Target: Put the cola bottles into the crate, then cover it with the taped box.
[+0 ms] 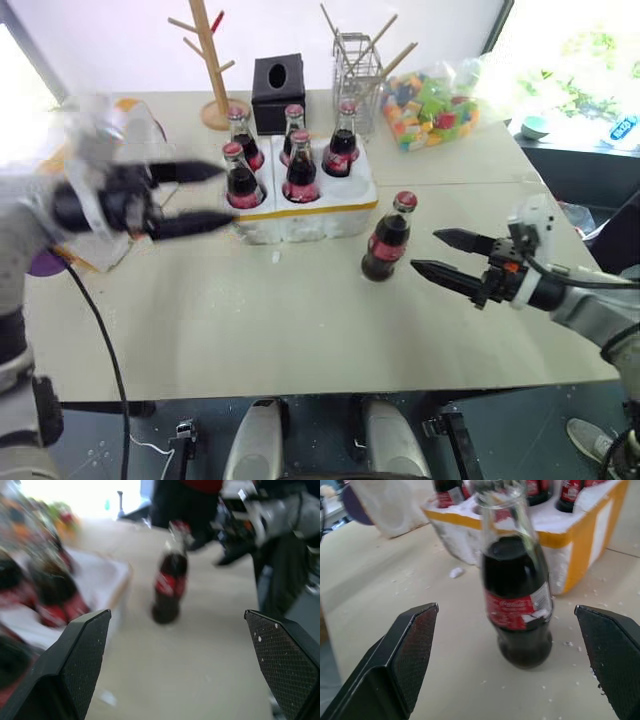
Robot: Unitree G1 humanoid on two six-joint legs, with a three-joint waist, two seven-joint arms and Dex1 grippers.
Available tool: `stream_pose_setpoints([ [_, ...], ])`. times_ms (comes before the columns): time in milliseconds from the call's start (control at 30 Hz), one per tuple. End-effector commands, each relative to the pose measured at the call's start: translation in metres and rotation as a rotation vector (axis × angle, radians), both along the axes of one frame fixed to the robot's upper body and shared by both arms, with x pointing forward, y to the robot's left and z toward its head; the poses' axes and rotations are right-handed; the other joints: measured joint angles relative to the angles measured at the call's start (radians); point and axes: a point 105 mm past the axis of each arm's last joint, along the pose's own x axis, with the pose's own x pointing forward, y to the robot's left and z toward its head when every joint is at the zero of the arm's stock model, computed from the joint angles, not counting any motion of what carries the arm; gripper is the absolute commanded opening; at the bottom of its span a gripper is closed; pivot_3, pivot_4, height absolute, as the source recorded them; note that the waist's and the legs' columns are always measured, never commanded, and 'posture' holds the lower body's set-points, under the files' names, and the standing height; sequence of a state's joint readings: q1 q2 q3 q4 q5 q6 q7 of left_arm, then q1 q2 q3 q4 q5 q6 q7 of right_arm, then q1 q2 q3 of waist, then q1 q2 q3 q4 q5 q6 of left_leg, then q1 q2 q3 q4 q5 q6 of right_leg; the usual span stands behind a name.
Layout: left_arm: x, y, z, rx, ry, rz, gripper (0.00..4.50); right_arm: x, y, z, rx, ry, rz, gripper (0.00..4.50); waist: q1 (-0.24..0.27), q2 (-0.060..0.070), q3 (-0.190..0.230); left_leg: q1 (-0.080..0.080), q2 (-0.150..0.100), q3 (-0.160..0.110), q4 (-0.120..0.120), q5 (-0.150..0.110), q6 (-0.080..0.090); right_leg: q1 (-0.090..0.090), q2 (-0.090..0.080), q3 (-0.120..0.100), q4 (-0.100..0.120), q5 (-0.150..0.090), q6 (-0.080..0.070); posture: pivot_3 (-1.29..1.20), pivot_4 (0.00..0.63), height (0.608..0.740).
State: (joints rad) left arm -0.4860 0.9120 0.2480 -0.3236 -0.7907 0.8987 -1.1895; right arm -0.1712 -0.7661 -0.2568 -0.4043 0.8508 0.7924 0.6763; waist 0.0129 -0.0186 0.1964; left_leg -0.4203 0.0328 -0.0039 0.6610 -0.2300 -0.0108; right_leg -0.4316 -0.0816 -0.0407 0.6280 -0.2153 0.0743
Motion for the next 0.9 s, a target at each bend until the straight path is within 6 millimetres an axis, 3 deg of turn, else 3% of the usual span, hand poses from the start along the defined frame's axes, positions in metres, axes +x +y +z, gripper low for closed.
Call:
stream_pose_setpoints([
  [33,0.001,-0.009,-0.003,0.031,-0.068,0.01,4.48,0.011,0.006,0.003,0.007,-0.049,-0.001,4.5,0.001,0.0,0.0,0.0,0.0,0.0,0.0,0.0,0.0,0.0,0.0,0.0,0.0,0.0,0.0,0.0,0.15,0.74],
  [167,0.006,-0.013,-0.015,0.04,-0.064,0.024,4.48,0.019,0.015,-0.004,0.019,-0.034,0.028,4.5,-0.001,0.0,0.0,0.0,0.0,0.0,0.0,0.0,0.0,0.0,0.0,0.0,0.0,0.0,0.0,0.0,0.15,0.74],
  [333,0.01,-0.016,-0.015,0.016,-0.062,0.027,4.48,0.024,0.029,-0.013,0.029,-0.021,0.079,4.5,-0.001,0.0,0.0,-0.001,0.0,0.0,0.0,0.0,0.0,-0.001,0.0,0.0,0.0,0.0,0.0,0.0,0.15,0.74],
  [533,0.01,-0.021,-0.016,0.008,-0.055,0.005,4.48,0.045,0.047,-0.025,0.031,-0.021,0.074,4.5,-0.002,0.0,0.0,-0.001,0.0,0.0,0.0,0.0,0.0,-0.001,0.001,0.0,0.0,0.0,0.0,0.0,0.15,0.74],
  [600,0.009,-0.023,-0.015,0.006,-0.052,-0.004,4.5,0.049,0.047,-0.021,0.042,-0.031,0.062,3.95,0.0,0.0,0.0,-0.001,0.0,0.0,-0.001,0.0,0.0,-0.001,0.001,0.0,0.0,0.0,0.0,0.0,0.15,0.74],
  [700,0.008,-0.025,-0.015,0.009,-0.051,-0.016,4.5,0.04,0.045,-0.005,0.045,-0.081,0.098,2.86,0.0,0.001,0.001,-0.002,0.0,0.0,-0.001,0.0,0.0,-0.002,0.0,0.0,0.0,0.0,0.0,0.0,0.15,0.74],
  [900,0.007,-0.025,-0.009,-0.012,-0.057,-0.013,4.5,0.022,0.05,0.068,0.102,-0.238,0.222,2.86,-0.004,0.003,0.003,-0.005,0.0,0.001,-0.001,0.0,0.0,-0.005,0.0,0.0,0.001,0.0,0.0,0.0,0.15,0.74],
])
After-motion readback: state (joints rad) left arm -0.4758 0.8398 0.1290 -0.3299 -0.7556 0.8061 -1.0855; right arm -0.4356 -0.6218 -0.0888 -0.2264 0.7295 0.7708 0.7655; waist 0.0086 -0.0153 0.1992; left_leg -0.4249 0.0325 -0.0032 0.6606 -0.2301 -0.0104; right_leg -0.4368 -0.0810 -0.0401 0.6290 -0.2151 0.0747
